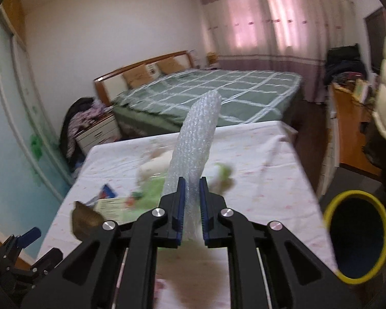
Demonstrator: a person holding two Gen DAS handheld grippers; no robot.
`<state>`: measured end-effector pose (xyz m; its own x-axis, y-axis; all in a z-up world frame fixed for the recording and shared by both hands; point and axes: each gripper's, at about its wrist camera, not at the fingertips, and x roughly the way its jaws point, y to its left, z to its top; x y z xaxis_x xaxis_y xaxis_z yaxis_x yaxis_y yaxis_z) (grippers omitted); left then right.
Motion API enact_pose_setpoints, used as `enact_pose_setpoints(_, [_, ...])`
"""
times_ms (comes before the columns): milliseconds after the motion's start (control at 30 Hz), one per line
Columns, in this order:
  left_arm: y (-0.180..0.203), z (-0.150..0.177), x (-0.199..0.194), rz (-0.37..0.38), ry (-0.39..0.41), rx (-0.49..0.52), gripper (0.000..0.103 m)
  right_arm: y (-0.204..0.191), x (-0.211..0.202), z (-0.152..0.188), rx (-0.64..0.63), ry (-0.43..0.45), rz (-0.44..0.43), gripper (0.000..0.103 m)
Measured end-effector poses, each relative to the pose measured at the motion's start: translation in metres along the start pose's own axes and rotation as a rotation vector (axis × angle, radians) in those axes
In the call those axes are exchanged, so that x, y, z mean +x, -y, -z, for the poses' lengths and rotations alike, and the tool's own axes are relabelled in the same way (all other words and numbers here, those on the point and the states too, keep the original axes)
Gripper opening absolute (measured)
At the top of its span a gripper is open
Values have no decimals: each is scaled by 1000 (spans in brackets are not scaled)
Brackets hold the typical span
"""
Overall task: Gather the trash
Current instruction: 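Carry the foam net over the bin and open the right tool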
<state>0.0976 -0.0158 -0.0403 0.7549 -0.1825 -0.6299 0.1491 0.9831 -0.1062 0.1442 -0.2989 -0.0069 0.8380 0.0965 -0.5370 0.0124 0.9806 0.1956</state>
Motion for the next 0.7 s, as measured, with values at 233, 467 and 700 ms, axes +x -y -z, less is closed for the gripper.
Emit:
enact_pose_setpoints(233, [11, 15, 21, 22, -65, 10, 98, 83, -25, 8, 142, 37, 177, 11])
enact_pose_setpoints(467, [13, 21, 26, 20, -78, 20, 98, 165, -25, 29, 287, 29, 387, 11])
enact_pose_setpoints(700, [15, 21, 25, 17, -81, 32, 98, 217, -18, 48, 394, -14, 533, 11])
